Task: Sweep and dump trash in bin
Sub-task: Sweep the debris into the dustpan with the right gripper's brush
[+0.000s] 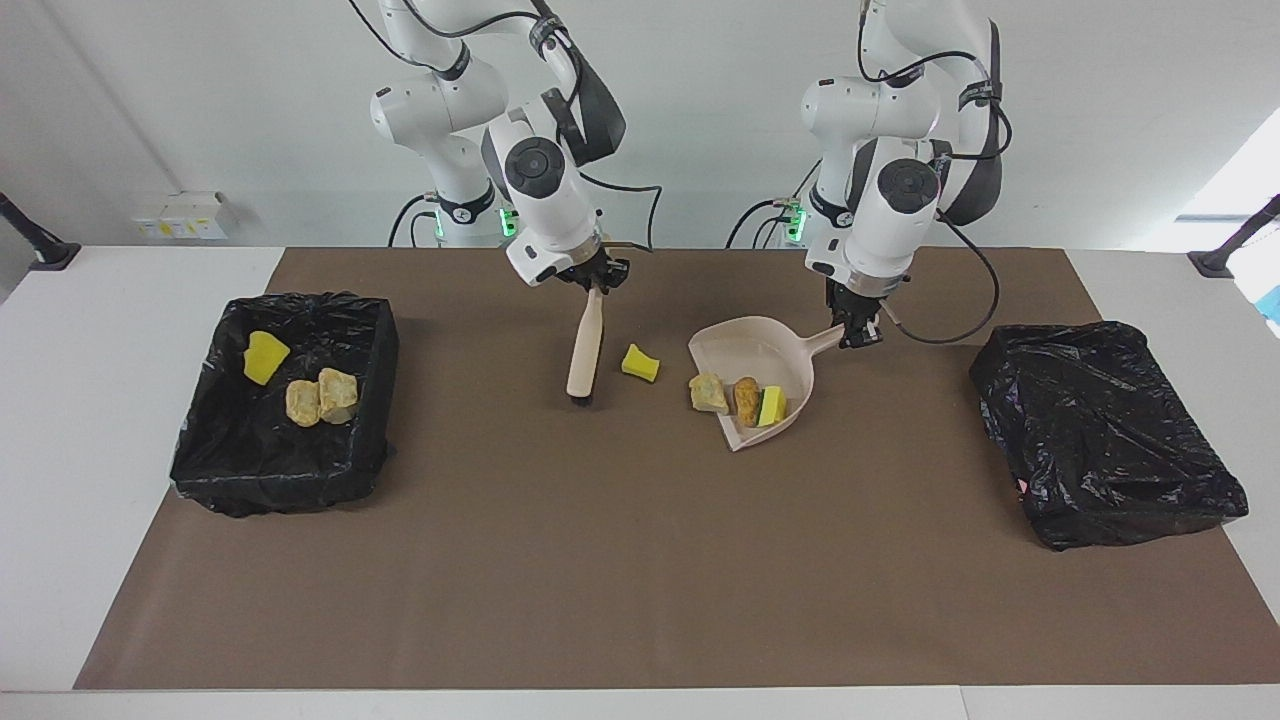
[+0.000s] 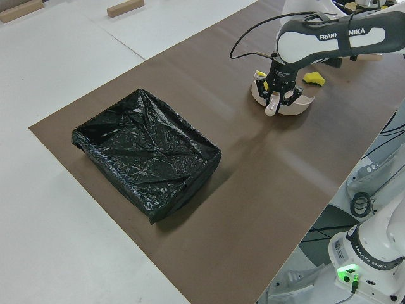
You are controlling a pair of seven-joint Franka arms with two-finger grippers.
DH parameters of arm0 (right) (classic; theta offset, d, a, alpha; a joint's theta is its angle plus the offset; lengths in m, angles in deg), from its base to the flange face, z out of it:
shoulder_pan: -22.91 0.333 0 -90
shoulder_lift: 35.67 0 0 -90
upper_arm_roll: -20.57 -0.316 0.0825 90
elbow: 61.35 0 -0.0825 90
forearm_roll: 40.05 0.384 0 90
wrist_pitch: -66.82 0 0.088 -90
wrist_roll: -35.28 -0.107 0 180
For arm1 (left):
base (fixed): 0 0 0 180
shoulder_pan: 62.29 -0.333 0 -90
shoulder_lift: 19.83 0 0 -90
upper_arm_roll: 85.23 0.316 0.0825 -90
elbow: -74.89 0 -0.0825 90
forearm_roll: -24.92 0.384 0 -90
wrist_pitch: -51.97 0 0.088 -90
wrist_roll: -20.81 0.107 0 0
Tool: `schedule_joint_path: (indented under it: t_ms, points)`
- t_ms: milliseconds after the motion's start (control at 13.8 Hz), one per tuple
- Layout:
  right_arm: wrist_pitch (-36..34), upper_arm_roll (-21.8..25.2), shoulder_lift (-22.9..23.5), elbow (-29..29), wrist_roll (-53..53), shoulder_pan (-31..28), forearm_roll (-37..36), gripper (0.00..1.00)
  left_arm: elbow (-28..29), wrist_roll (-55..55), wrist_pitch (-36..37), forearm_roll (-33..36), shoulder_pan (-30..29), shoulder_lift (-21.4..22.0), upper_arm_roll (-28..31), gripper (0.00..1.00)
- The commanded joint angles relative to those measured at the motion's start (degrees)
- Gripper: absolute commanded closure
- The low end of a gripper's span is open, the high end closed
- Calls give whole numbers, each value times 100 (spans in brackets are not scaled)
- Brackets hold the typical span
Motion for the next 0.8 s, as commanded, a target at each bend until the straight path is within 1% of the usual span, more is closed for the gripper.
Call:
schedule_joint_path:
  t_ms: [0,72,145,217,362,578,723]
  points:
    - [638,-63,-610,961,-1018,583,-98,100,94,-160,-159,-5,60,19,36,100]
    - [1215,-55,-489,1181,-1283,986,-98,100,94,-169,-159,-5,69,19,36,100]
    - [1517,-55,-253,1166,-1268,1060,-98,100,103,-169,-159,-5,69,28,36,100]
    - [1642,-55,-94,1070,-1059,1061,-107,100,94,-169,-159,-5,69,28,36,100]
    - [1670,-46,319,614,-68,982,-116,100,103,-169,-159,-5,69,28,36,100]
    - [1661,-46,908,-133,926,920,-220,100,103,-169,-159,-5,69,28,36,100]
    - [1626,-55,1479,-826,1324,894,-265,100,103,-169,-159,-5,69,28,36,100]
